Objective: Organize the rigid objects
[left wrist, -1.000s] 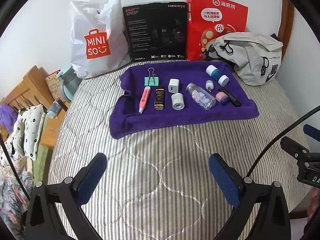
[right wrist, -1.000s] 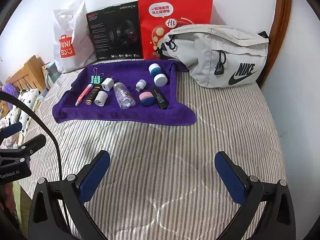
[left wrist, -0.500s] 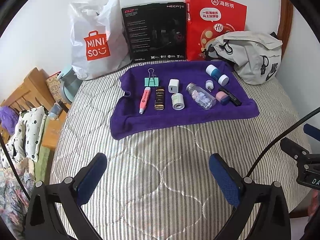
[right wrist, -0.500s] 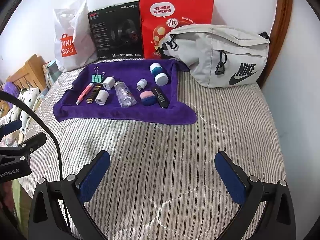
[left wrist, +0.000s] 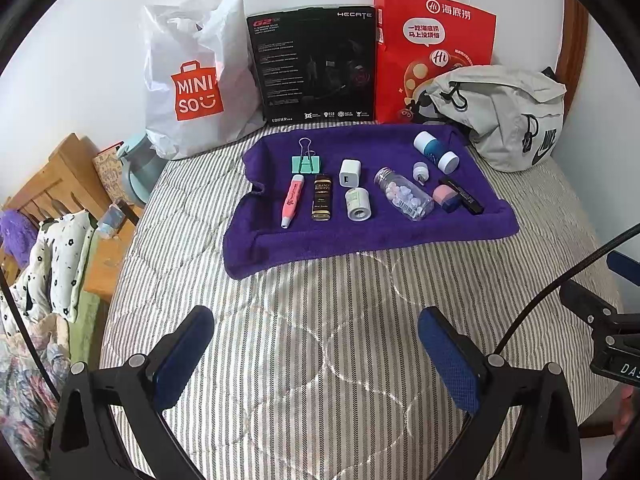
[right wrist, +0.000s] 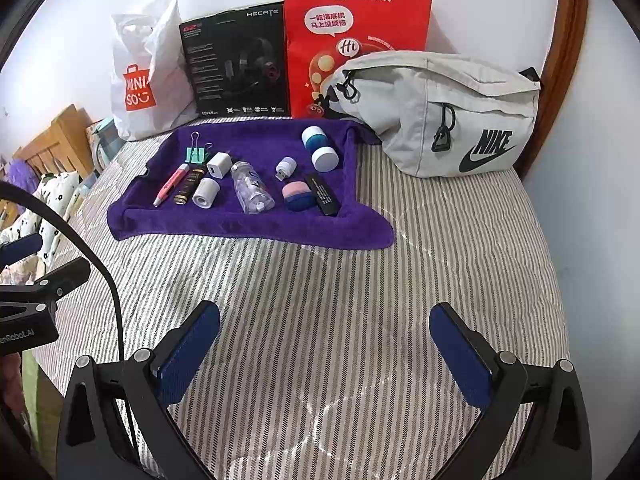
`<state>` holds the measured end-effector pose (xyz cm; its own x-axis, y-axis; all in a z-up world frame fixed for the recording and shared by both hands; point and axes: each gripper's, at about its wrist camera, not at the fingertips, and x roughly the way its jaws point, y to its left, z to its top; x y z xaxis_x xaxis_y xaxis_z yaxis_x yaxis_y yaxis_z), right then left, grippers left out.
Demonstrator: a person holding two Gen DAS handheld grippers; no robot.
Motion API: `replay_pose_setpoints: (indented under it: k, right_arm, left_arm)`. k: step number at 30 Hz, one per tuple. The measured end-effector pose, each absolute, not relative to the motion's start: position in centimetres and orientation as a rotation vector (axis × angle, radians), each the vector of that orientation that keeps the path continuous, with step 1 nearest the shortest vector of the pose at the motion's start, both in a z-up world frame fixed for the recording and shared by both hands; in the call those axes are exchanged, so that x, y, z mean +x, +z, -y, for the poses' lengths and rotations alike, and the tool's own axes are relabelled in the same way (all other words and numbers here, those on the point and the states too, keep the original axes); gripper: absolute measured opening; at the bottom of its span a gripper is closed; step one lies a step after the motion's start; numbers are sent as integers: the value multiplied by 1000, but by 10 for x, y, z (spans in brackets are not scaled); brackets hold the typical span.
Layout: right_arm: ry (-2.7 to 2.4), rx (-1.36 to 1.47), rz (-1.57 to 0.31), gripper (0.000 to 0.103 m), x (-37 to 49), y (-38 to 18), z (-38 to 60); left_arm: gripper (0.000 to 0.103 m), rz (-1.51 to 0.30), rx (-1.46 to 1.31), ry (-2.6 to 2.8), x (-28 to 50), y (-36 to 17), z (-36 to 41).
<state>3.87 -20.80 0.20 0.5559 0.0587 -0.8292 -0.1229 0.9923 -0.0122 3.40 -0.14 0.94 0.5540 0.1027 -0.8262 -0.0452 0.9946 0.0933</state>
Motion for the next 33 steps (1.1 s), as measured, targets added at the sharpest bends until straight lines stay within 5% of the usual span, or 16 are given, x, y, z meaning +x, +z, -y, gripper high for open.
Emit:
replay_pose_setpoints:
  k: [33]
  right_arm:
    - [117,-71,-975,103,38,1,209]
  left_arm:
    - [103,-965,51,87,35,10,5]
